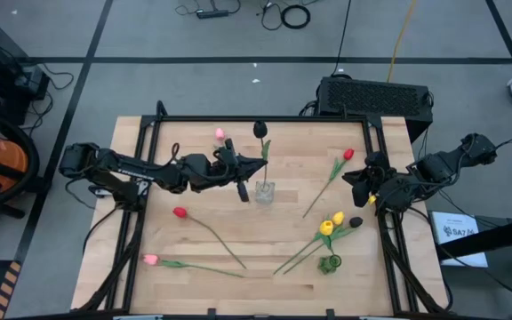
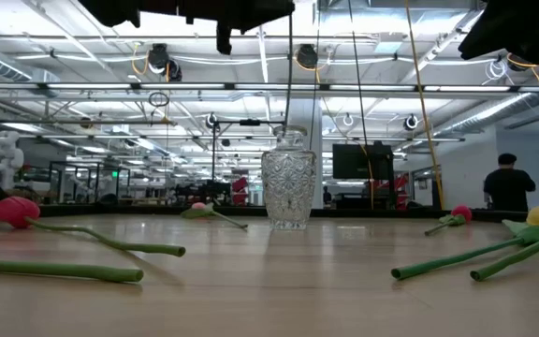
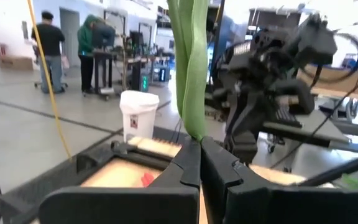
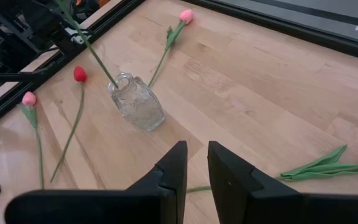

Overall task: Sort flowers into vase by color
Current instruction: Put the top black flower into the transparent vase

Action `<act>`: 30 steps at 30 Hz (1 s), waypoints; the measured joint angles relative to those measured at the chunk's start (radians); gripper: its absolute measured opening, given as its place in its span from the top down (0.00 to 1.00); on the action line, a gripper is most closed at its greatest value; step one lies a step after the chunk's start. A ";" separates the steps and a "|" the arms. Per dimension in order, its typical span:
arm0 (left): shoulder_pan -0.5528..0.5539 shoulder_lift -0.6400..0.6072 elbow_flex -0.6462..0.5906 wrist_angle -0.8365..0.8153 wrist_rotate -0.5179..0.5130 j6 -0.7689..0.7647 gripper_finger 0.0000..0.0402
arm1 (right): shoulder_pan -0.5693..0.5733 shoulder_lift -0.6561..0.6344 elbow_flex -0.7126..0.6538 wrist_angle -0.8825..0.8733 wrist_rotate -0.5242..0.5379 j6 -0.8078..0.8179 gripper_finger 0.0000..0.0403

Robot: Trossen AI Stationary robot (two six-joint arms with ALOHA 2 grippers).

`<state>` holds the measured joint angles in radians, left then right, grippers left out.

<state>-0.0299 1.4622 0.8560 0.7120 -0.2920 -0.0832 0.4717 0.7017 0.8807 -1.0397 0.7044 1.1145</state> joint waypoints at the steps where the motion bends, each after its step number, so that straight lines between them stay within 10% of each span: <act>1: -0.001 0.004 -0.003 -0.001 0.000 -0.008 1.00 | 0.000 0.000 0.000 0.000 -0.001 0.000 0.86; 30: -0.005 0.011 -0.009 -0.185 0.004 -0.017 0.86 | 0.000 0.000 0.000 0.001 0.000 0.022 0.86</act>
<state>-0.0345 1.4734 0.8474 0.5270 -0.2882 -0.1005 0.4717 0.7017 0.8810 -1.0386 0.7044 1.1369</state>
